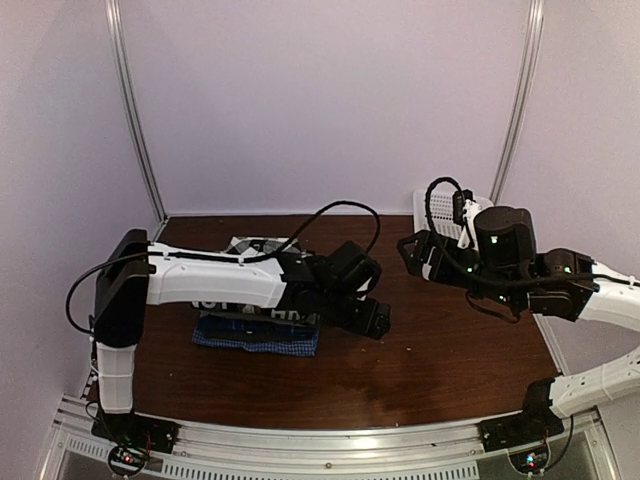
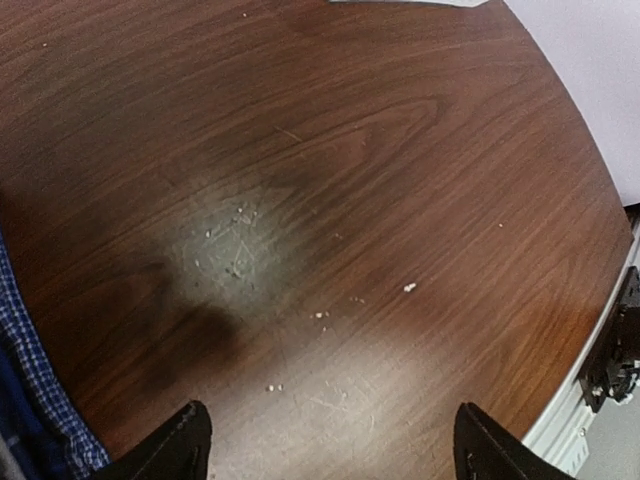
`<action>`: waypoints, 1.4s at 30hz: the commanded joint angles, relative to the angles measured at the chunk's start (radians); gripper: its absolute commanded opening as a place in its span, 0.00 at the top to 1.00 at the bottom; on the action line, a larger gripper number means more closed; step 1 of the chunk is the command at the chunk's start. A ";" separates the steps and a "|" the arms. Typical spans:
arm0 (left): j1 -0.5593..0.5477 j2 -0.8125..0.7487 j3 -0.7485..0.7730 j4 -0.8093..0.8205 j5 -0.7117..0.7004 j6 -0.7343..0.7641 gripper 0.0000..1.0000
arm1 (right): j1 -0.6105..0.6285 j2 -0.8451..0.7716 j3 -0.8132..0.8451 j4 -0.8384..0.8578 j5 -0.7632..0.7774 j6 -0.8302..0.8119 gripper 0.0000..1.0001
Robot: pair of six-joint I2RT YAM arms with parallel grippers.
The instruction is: Fold and stack the long sleeve shirts
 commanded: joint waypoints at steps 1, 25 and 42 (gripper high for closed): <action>0.015 0.096 0.105 -0.038 -0.047 0.033 0.14 | -0.005 -0.018 -0.013 -0.032 0.024 0.013 0.00; 0.171 0.196 0.031 -0.045 -0.071 0.036 0.14 | -0.005 -0.041 -0.040 -0.063 0.025 0.034 0.00; 0.342 -0.006 -0.264 0.013 -0.106 0.088 0.14 | -0.005 -0.028 -0.068 -0.036 0.004 0.041 0.00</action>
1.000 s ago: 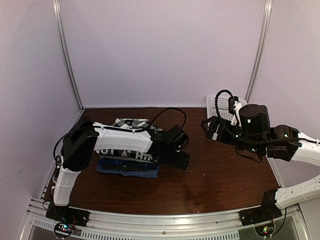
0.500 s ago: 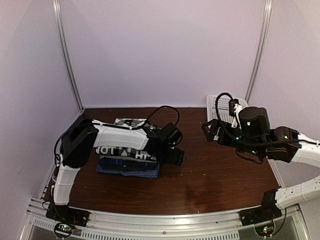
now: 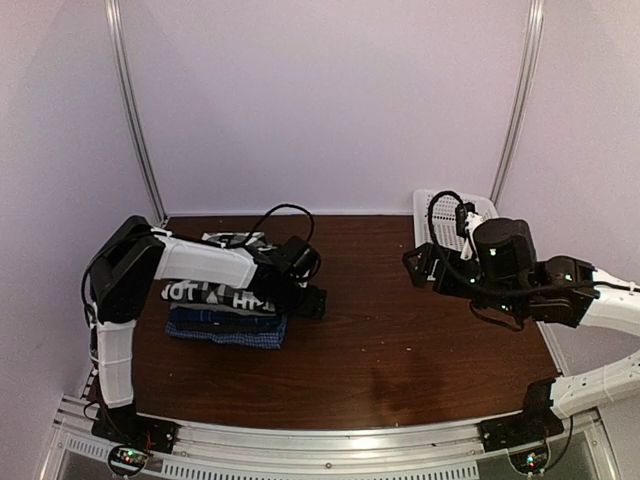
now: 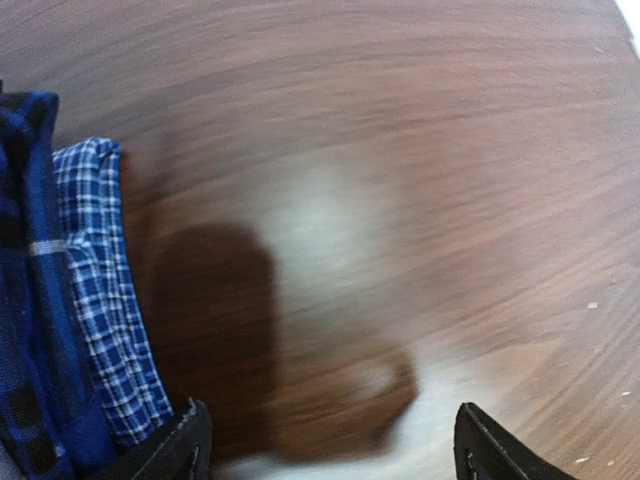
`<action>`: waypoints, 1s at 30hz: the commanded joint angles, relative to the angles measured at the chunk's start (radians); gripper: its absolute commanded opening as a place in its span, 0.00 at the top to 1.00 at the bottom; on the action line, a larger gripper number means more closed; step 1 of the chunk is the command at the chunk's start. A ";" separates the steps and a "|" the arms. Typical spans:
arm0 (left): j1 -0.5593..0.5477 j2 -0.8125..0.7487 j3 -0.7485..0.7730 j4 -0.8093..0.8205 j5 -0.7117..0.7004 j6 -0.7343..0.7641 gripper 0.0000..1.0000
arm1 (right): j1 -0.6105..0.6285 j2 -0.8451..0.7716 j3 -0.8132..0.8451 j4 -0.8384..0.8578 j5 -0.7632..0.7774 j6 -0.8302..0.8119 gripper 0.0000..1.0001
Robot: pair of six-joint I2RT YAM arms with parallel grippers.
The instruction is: Fold and stack the long sleeve shirts
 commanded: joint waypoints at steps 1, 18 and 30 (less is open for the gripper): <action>0.087 -0.073 -0.111 -0.041 -0.046 0.037 0.14 | -0.005 0.006 -0.017 0.017 -0.001 0.012 0.00; 0.341 -0.181 -0.284 0.003 -0.033 0.133 0.14 | -0.005 0.059 -0.019 0.036 -0.044 0.010 0.00; 0.426 -0.195 -0.333 0.021 -0.016 0.162 0.15 | -0.005 0.073 -0.024 0.030 -0.056 0.012 0.00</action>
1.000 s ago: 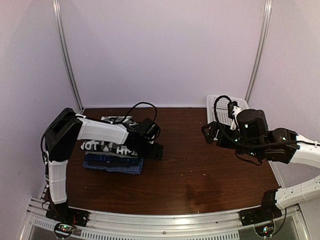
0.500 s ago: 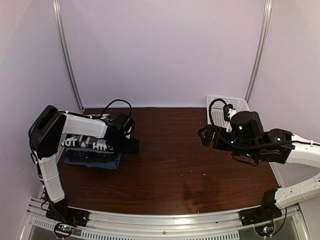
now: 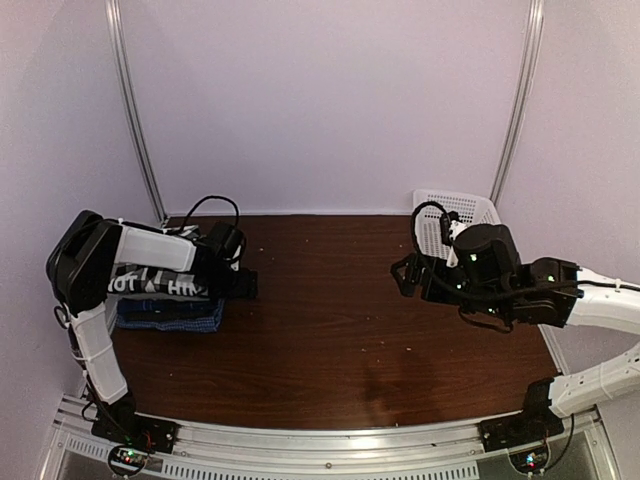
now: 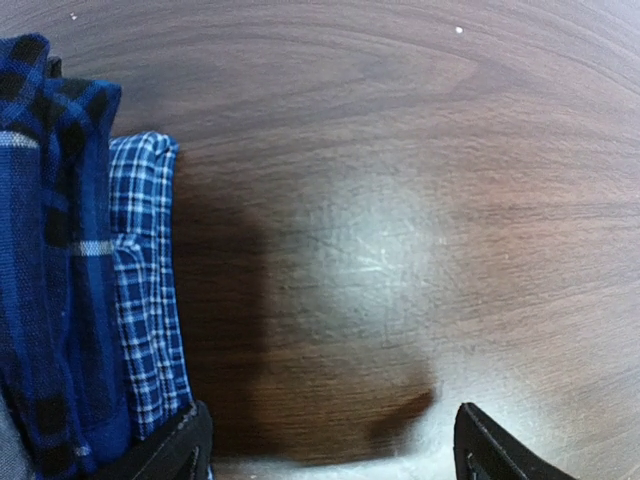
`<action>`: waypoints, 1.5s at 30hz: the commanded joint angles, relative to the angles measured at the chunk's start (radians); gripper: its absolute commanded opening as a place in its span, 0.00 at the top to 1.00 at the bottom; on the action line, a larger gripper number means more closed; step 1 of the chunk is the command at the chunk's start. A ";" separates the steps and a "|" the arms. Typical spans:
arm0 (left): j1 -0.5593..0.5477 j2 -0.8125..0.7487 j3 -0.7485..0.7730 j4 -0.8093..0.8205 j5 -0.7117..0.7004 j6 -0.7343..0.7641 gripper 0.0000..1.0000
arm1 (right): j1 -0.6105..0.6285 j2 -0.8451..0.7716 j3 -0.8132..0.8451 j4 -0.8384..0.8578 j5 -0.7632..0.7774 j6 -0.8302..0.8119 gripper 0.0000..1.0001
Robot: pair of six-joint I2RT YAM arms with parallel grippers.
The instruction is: Fold and stack the long sleeve shirts
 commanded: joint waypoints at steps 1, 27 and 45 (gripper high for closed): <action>0.042 -0.005 -0.045 -0.045 -0.014 0.016 0.15 | -0.005 0.008 -0.010 0.008 -0.006 0.000 0.00; -0.032 -0.115 0.038 -0.065 0.051 0.099 0.14 | -0.006 0.029 0.001 0.001 -0.019 -0.006 0.00; -0.241 -0.410 0.076 0.047 0.217 0.072 0.03 | -0.008 0.027 -0.020 0.044 -0.003 -0.013 0.00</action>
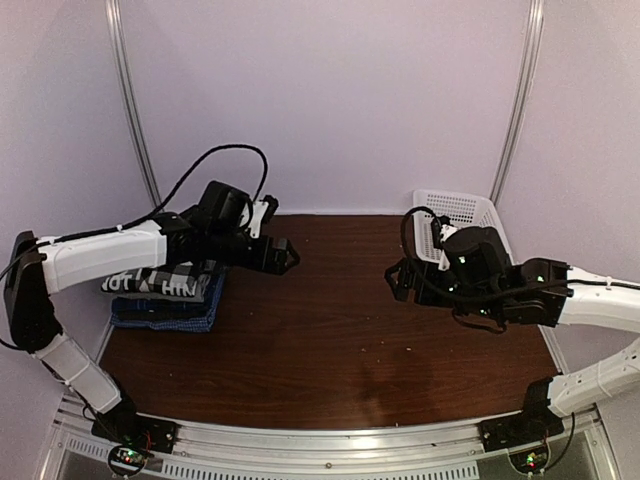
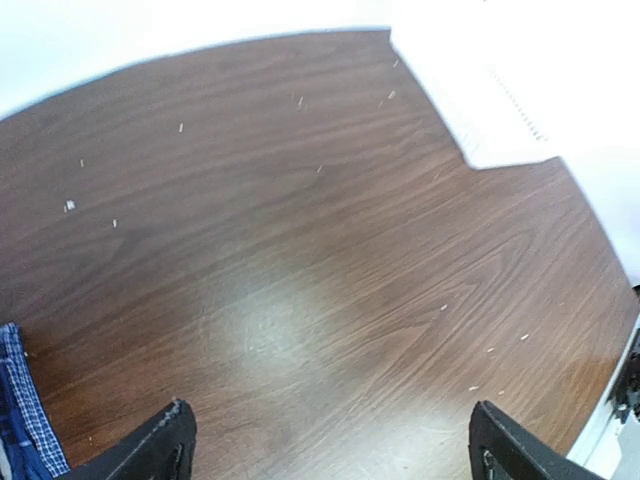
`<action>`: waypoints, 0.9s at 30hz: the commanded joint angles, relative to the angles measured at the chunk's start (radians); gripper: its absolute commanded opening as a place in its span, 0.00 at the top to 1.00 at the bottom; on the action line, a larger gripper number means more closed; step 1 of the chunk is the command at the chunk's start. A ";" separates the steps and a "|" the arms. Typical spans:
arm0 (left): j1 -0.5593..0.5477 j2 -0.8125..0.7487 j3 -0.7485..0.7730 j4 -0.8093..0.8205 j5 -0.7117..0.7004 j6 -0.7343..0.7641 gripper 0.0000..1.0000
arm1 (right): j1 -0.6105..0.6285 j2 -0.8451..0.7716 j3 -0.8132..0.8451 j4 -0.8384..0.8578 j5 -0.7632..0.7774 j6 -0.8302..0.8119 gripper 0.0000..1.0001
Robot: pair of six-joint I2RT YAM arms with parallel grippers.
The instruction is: Fold and stack the long sleeve shirts
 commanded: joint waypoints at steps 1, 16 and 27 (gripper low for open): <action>-0.023 -0.112 -0.011 0.086 0.035 -0.019 0.02 | -0.006 -0.025 -0.024 0.039 0.022 -0.011 0.00; -0.040 -0.436 -0.194 0.146 0.023 -0.075 0.02 | -0.007 -0.114 -0.068 0.112 0.072 -0.061 0.00; -0.040 -0.473 -0.247 0.158 0.005 -0.079 0.02 | -0.008 -0.180 -0.110 0.151 0.098 -0.072 0.00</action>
